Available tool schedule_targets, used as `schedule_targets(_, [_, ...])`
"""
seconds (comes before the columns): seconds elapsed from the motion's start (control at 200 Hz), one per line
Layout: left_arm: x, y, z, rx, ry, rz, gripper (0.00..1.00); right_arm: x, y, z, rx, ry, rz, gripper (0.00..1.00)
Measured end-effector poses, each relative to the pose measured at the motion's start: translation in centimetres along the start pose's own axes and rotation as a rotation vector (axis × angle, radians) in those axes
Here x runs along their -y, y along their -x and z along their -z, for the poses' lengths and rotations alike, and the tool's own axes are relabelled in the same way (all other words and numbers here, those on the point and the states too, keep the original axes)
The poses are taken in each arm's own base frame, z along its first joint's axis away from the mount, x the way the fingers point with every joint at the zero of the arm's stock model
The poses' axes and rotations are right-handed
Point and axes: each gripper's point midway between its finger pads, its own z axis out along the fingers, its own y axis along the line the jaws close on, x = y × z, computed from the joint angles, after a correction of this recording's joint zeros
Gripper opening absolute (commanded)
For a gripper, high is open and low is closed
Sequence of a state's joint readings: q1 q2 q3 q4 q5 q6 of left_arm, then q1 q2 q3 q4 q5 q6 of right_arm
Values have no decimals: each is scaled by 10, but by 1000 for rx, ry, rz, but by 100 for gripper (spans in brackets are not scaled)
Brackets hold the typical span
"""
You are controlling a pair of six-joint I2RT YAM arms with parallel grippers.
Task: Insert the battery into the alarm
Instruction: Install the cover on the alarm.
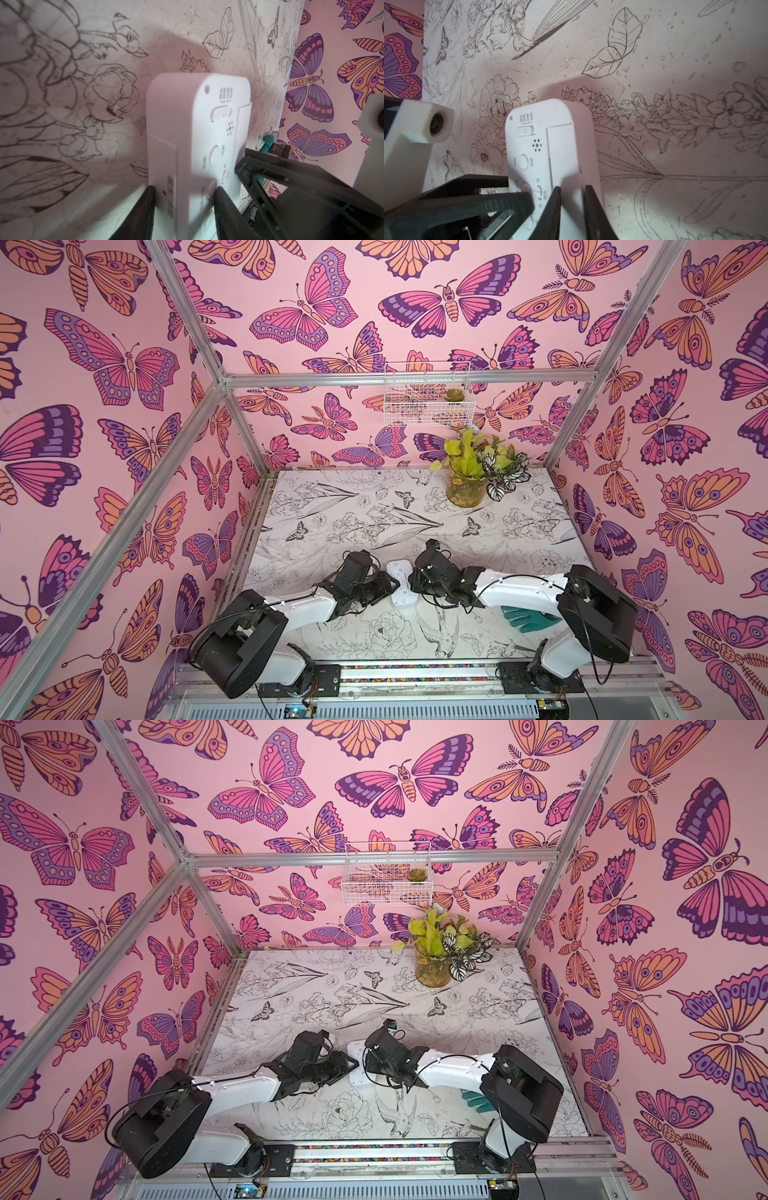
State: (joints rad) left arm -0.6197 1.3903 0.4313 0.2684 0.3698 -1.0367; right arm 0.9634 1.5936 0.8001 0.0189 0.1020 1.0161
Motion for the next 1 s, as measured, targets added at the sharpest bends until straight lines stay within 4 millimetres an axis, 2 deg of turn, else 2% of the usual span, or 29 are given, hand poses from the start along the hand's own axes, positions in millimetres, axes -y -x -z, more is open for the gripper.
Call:
schedule_targets(0.36, [4, -3, -4, -5, -14, -16, 46, 7, -4, 6, -3, -8, -3, 25])
schedule_targets(0.751, [4, -3, -4, -7, -14, -15, 46, 5, -7, 6, 10, -31, 11, 24])
schedule_targets(1.001, [5, -5, -4, -9, -15, -21, 46, 7, -10, 10, 7, -52, 18, 29])
